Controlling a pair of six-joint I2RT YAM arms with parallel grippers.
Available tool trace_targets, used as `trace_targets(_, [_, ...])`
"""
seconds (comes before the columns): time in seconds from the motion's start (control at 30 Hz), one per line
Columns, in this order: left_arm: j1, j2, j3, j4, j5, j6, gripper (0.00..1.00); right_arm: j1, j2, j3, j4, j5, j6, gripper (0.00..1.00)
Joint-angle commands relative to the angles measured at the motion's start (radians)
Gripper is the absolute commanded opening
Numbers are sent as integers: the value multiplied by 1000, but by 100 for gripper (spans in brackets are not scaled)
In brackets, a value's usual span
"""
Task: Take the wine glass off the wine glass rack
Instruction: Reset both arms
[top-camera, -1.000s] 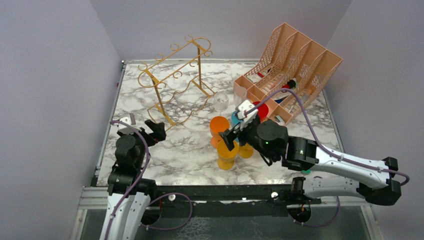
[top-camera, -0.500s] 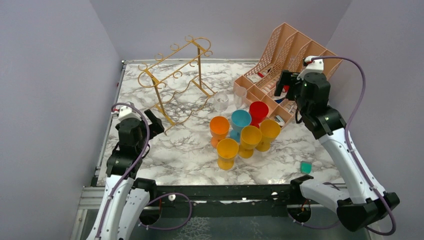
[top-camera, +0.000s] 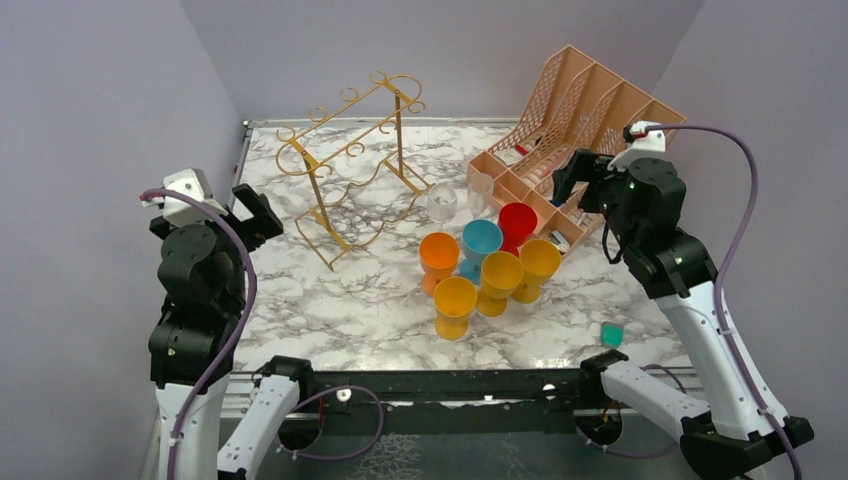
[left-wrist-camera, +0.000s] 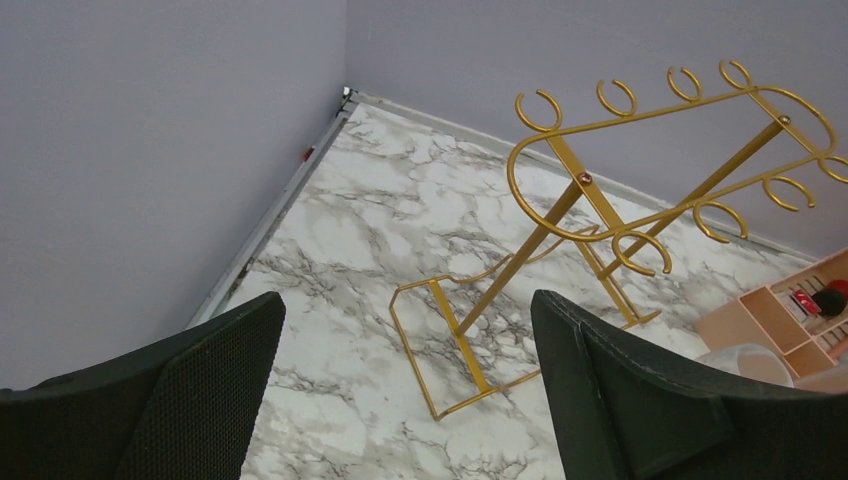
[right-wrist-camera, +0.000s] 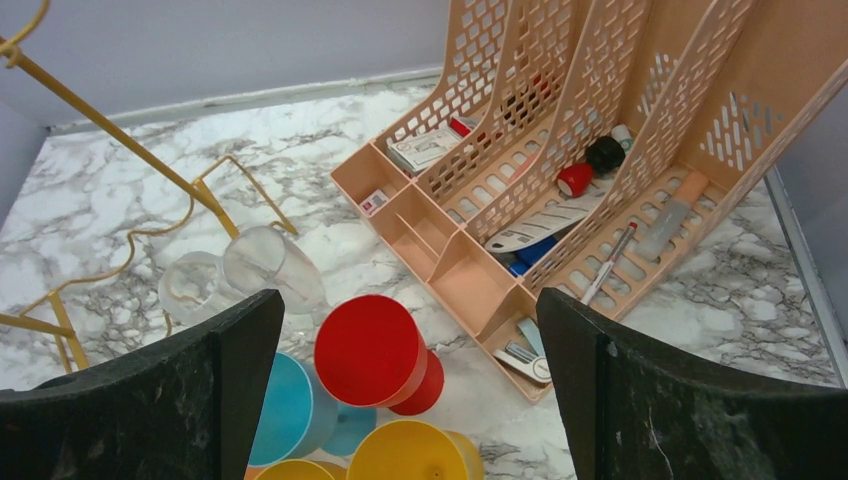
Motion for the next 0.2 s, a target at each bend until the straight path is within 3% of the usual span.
trace_targets(0.0, [4, -7, 35, -67, 19, 42, 99, 1, -4, 6, -22, -12, 2, 100])
trace_targets(0.17, [4, -8, 44, -85, 38, 48, 99, 1, -79, -29, 52, -145, -42, 100])
